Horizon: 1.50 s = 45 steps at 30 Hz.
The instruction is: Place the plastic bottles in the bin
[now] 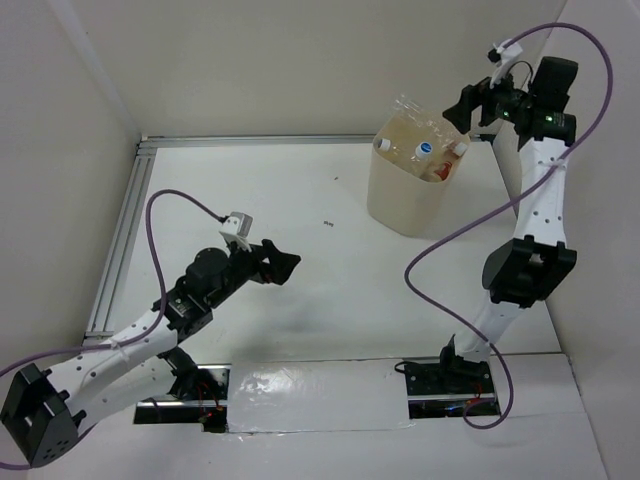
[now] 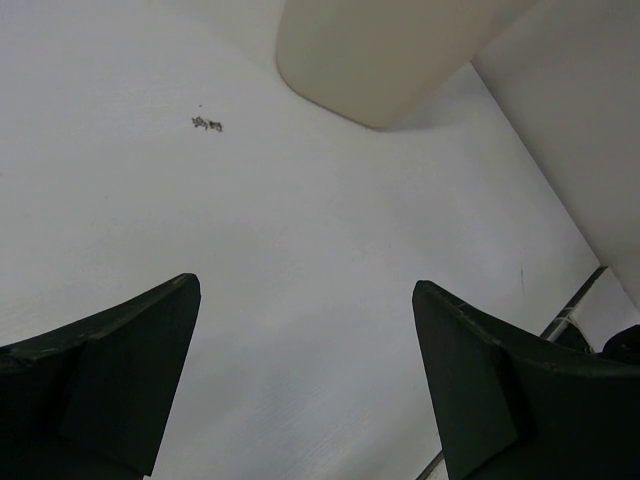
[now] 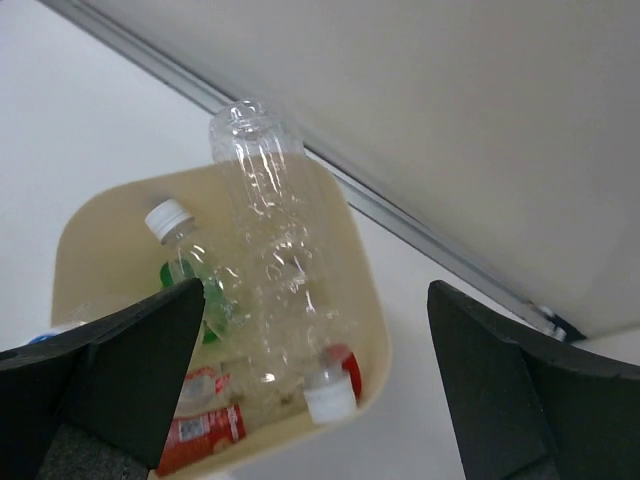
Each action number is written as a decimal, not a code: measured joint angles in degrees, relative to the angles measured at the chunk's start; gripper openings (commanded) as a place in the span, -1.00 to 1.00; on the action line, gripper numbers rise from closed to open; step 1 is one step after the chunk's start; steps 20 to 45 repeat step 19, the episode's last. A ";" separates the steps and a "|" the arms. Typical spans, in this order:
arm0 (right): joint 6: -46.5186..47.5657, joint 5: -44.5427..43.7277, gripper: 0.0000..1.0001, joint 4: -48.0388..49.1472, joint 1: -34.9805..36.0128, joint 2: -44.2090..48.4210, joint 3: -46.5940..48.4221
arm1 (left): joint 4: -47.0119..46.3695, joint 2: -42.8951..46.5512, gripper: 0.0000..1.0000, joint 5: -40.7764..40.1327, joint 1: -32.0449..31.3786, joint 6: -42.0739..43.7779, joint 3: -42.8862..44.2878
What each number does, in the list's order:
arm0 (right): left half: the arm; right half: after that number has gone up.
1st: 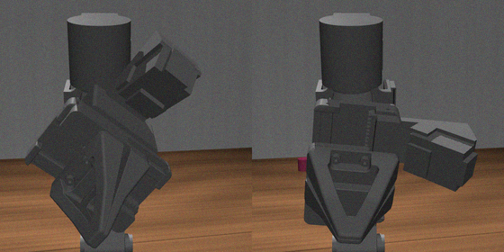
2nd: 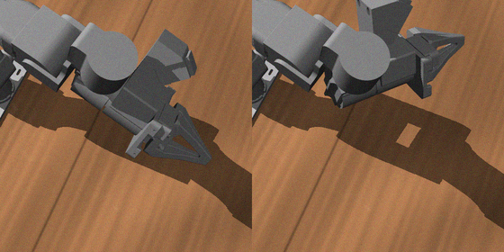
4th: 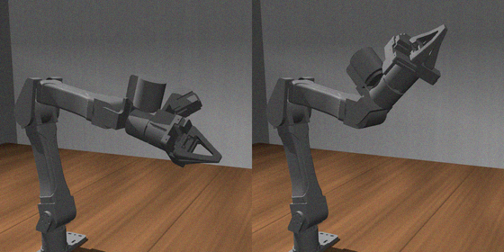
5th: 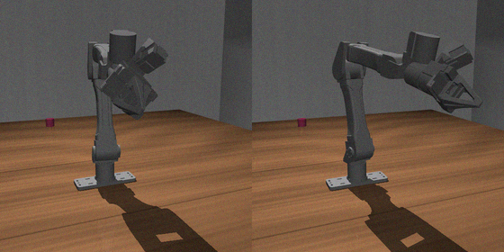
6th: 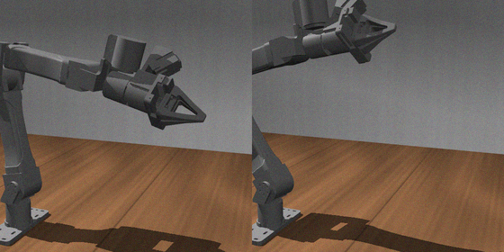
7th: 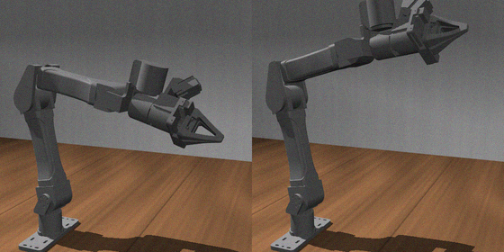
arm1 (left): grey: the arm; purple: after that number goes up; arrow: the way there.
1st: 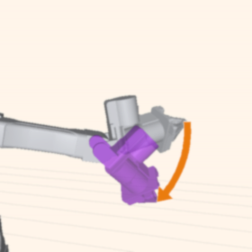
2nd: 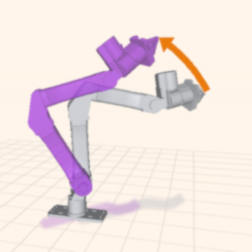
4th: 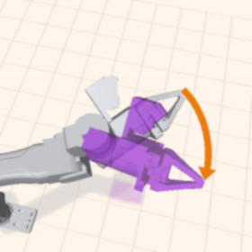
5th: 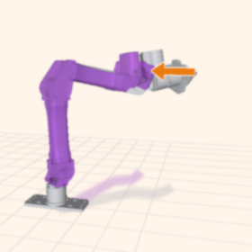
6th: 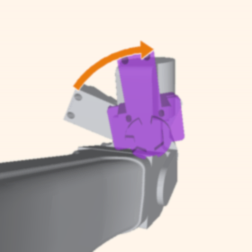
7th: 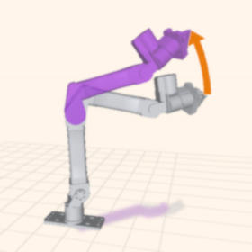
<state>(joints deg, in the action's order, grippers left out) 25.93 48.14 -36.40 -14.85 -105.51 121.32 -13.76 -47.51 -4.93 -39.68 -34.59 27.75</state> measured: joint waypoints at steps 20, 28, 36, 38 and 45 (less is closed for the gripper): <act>-19.69 -33.33 0.98 2.34 7.91 54.77 -56.00 | 1.40 -24.76 1.00 14.56 6.62 6.38 27.74; -19.69 -33.33 0.98 2.34 7.91 54.77 -56.00 | 1.40 -24.76 1.00 14.56 6.62 6.38 27.74; -19.69 -33.33 0.98 2.34 7.91 54.77 -56.00 | 1.40 -24.76 1.00 14.56 6.62 6.38 27.74; -19.69 -33.33 0.98 2.34 7.91 54.77 -56.00 | 1.40 -24.76 1.00 14.56 6.62 6.38 27.74; -19.69 -33.33 0.98 2.34 7.91 54.77 -56.00 | 1.40 -24.76 1.00 14.56 6.62 6.38 27.74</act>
